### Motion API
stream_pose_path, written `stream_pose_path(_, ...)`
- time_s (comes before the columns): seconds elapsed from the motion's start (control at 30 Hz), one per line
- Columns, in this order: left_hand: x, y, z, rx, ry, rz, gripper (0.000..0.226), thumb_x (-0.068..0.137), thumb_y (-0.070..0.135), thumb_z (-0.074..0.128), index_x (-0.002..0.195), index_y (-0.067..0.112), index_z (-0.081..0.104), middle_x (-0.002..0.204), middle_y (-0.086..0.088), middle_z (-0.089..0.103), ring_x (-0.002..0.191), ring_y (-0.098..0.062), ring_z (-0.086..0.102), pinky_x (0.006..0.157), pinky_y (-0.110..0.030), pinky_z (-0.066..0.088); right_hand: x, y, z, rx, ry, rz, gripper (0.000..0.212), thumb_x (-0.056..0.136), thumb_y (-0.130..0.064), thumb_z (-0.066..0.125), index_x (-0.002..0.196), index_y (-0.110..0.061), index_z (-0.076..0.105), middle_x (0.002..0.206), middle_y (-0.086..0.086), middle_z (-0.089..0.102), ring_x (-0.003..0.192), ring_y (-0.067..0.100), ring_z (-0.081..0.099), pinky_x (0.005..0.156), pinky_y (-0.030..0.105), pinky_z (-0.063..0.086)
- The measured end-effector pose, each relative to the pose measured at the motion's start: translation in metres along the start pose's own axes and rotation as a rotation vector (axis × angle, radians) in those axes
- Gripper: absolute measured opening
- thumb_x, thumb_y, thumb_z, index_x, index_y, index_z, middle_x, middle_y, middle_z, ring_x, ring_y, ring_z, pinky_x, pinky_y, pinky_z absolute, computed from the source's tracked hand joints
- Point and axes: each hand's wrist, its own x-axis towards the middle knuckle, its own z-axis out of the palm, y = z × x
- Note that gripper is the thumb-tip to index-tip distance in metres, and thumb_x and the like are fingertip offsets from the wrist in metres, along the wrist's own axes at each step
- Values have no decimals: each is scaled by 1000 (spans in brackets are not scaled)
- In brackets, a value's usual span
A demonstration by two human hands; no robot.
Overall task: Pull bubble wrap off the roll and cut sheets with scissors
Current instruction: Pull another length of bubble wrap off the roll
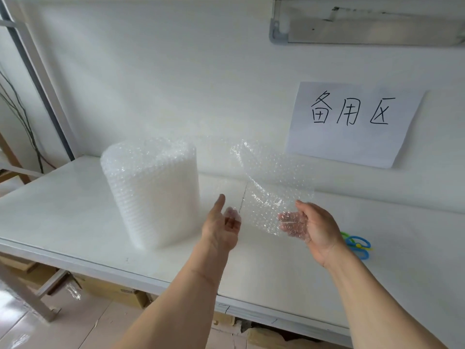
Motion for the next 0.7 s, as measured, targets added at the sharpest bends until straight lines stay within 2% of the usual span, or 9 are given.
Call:
stream_pose_path(0.03,1,-3,0,22,-8,-5,25,80,22,79,84,9,58,55,0,51,37,-10,48,38,-17,44,1,2,-3,-11,22,13,18,95,-22,55,80,-17,50,85,23,75,59,29,68,61,34,49)
stream_pose_path(0.1,1,-8,-2,67,-10,2,20,82,13,76,75,10,57,51,1,49,36,-10,47,39,-17,43,2,7,-8,-36,70,46,13,95,-23,56,84,-16,53,85,21,75,61,28,69,62,33,50)
stream_pose_path(0.2,0,-11,-8,115,-31,8,15,84,8,73,78,5,59,60,-3,52,47,-15,52,48,-22,50,6,16,-16,-64,140,89,11,93,-25,59,92,-14,58,82,16,76,64,27,71,63,32,51)
stream_pose_path(0.3,-1,-16,-14,133,-54,28,10,87,5,68,80,3,61,70,-6,57,62,-19,59,70,-27,55,8,24,-18,-95,199,114,15,92,-27,61,88,-13,58,77,13,75,58,24,70,62,31,51)
stream_pose_path(0.33,0,-19,-16,135,-56,39,9,88,4,66,81,3,61,72,-6,58,64,-19,61,73,-28,56,9,27,-17,-122,217,119,18,93,-28,61,87,-12,57,76,12,74,56,23,70,62,31,51)
stream_pose_path(0.4,2,-24,-19,145,-56,64,7,88,3,65,83,3,61,76,-6,59,61,-17,66,70,-28,59,12,32,-15,-179,286,101,30,90,-37,63,95,-8,57,81,9,72,59,24,70,68,39,54)
stream_pose_path(0.47,6,-28,-22,159,-48,93,4,88,2,65,87,3,60,81,-7,60,59,-15,69,63,-28,60,14,30,-14,-380,408,55,54,84,-51,63,120,-13,53,100,4,70,84,28,70,82,45,53)
stream_pose_path(0.57,7,-31,-22,170,-40,130,10,87,1,65,96,3,60,82,-8,64,70,-18,70,64,-29,57,18,20,-8,-678,525,-146,84,78,-62,62,145,-20,33,140,4,51,124,27,52,99,43,44)
stream_pose_path(0.7,7,-34,-19,172,-41,152,21,87,2,66,107,3,58,81,-8,67,73,-19,70,67,-29,57,27,2,7,-910,563,-442,104,73,-64,68,152,-16,20,155,11,33,140,30,33,110,45,30)
